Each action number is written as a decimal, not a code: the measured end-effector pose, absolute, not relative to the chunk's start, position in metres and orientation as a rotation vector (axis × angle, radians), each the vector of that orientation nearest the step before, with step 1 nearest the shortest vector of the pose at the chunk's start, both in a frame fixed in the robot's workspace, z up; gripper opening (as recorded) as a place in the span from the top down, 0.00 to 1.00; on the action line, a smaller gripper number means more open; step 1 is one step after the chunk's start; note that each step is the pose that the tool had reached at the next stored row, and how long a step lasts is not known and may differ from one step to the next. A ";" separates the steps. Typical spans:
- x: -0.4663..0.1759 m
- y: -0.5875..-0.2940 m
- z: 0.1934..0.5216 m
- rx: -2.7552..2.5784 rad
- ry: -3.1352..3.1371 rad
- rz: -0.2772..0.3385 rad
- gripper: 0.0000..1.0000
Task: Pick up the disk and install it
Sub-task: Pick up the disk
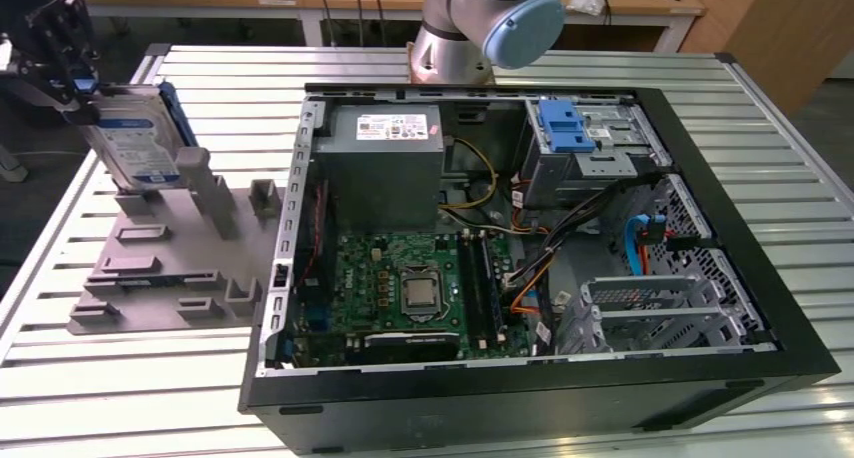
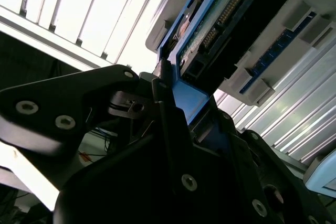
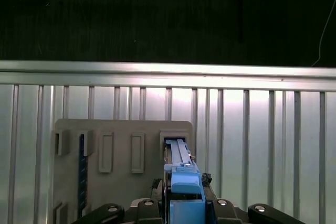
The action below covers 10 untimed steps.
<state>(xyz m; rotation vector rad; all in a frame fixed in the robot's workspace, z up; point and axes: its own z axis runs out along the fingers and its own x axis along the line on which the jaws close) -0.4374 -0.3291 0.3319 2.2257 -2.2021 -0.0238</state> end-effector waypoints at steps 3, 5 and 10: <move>-0.437 -0.329 0.335 2.227 -2.203 -0.025 0.64; -0.437 -0.329 0.336 2.227 -2.203 -0.026 0.64; -0.437 -0.329 0.339 2.228 -2.204 -0.028 0.64</move>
